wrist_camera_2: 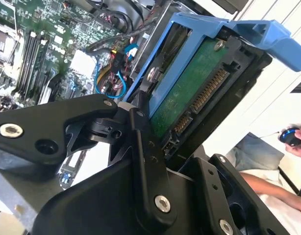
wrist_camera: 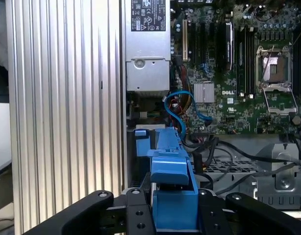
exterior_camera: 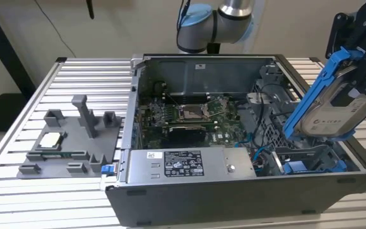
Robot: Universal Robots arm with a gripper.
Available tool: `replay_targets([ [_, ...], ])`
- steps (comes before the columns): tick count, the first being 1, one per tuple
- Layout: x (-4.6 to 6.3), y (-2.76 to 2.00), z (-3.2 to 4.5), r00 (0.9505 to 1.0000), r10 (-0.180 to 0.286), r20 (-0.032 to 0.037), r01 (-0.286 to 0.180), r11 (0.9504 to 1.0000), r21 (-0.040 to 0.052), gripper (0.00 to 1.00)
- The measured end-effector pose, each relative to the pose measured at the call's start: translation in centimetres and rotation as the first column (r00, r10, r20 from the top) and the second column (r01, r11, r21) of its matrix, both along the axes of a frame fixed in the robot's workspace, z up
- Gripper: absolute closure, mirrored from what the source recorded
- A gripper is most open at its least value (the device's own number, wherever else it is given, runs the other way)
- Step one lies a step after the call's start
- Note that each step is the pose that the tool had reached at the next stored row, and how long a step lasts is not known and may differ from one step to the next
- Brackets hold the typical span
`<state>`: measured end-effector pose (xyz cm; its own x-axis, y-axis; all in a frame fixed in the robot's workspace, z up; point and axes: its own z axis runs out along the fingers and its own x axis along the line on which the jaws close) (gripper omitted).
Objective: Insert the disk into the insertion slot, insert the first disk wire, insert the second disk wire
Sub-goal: 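Insert the disk into the insertion slot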
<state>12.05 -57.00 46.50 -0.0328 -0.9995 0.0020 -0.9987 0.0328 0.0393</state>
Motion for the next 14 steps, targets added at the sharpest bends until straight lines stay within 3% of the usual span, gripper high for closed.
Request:
replay_targets([
  [14,0.0,-0.05,-1.08,1.0000,0.000,0.0000,0.000,1.0000,-0.0001,0.67],
])
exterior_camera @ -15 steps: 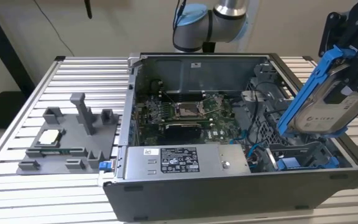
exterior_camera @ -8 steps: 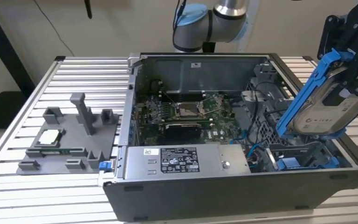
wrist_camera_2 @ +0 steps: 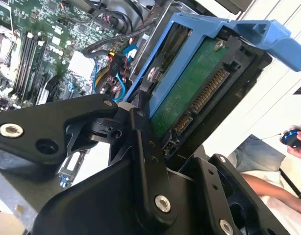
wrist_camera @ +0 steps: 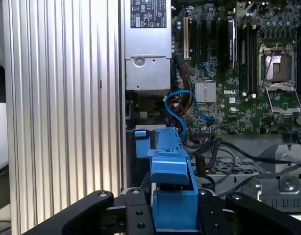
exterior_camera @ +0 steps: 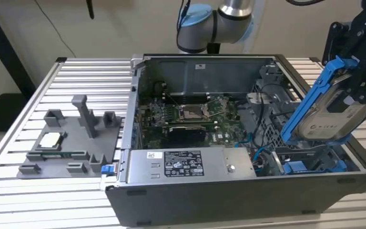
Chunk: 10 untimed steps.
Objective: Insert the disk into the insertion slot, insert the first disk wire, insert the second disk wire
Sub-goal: 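Insert the disk into the insertion slot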
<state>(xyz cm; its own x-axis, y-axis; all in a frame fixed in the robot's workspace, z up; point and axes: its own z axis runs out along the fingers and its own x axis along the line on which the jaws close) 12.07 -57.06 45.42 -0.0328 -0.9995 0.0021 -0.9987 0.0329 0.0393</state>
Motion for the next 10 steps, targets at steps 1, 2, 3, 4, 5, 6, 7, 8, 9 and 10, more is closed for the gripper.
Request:
replay_targets([
  [1,0.00,0.00,-0.07,1.0000,0.000,0.0000,0.000,1.0000,0.0001,0.67],
  [2,0.00,0.00,-0.14,1.0000,0.000,0.0000,0.000,1.0000,0.0001,0.67],
  [3,0.00,0.00,-0.19,1.0000,0.000,0.0000,0.000,1.0000,0.0000,0.67],
  [4,0.01,0.00,-0.25,1.0000,0.000,0.0000,0.000,1.0000,0.0001,0.67],
  [5,0.01,0.00,-0.31,1.0000,0.000,0.0000,0.000,1.0000,0.0001,0.67],
  [6,0.01,0.00,-0.37,1.0000,0.000,0.0000,0.000,1.0000,0.0001,0.67],
  [7,0.01,0.00,-0.42,1.0000,0.000,0.0000,0.000,1.0000,0.0001,0.67],
  [8,0.02,0.00,-0.48,1.0000,0.000,0.0000,0.000,1.0000,0.0001,0.67],
  [9,0.02,0.00,-0.54,1.0000,0.000,0.0000,0.000,1.0000,0.0002,0.67],
  [10,0.02,0.00,-0.59,1.0000,0.000,0.0000,0.000,1.0000,0.0002,0.67],
])
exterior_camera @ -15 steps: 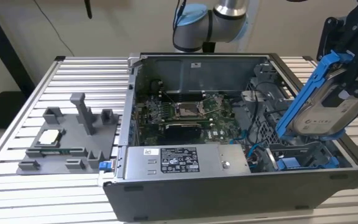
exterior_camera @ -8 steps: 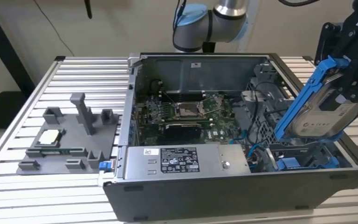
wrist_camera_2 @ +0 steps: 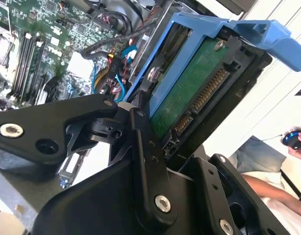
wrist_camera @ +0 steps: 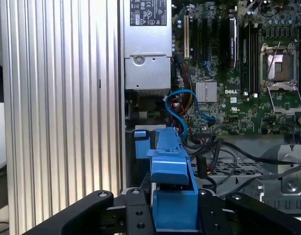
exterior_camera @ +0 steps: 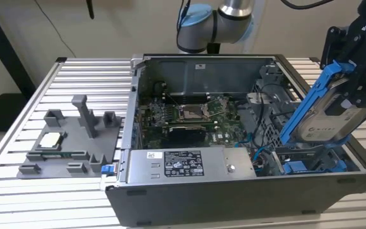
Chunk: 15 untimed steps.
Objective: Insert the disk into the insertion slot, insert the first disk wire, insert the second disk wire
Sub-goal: 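Insert the disk into the insertion slot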
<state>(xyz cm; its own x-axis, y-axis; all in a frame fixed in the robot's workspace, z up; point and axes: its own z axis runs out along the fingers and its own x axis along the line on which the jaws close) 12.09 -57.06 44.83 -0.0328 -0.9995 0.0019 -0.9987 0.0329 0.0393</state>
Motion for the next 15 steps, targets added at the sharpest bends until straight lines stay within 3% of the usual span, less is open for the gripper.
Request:
replay_targets([
  [15,0.01,0.00,-0.87,1.0000,0.000,0.0000,0.000,1.0000,0.0002,0.67],
])
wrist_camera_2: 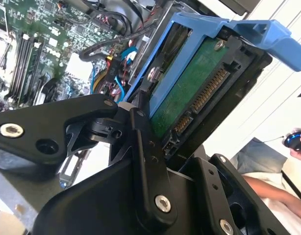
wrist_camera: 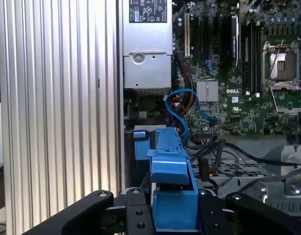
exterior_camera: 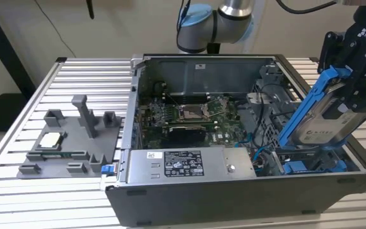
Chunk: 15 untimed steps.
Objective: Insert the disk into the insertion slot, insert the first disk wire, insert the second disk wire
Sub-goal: 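Insert the disk into the insertion slot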
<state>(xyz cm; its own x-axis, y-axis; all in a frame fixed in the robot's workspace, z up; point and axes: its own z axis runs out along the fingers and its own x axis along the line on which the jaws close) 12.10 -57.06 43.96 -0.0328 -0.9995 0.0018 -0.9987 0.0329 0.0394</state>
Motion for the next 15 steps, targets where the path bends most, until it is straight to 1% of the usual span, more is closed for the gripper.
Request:
replay_targets([
  [15,0.00,0.00,-0.86,1.0000,0.000,0.0000,0.000,1.0000,0.0000,0.67],
])
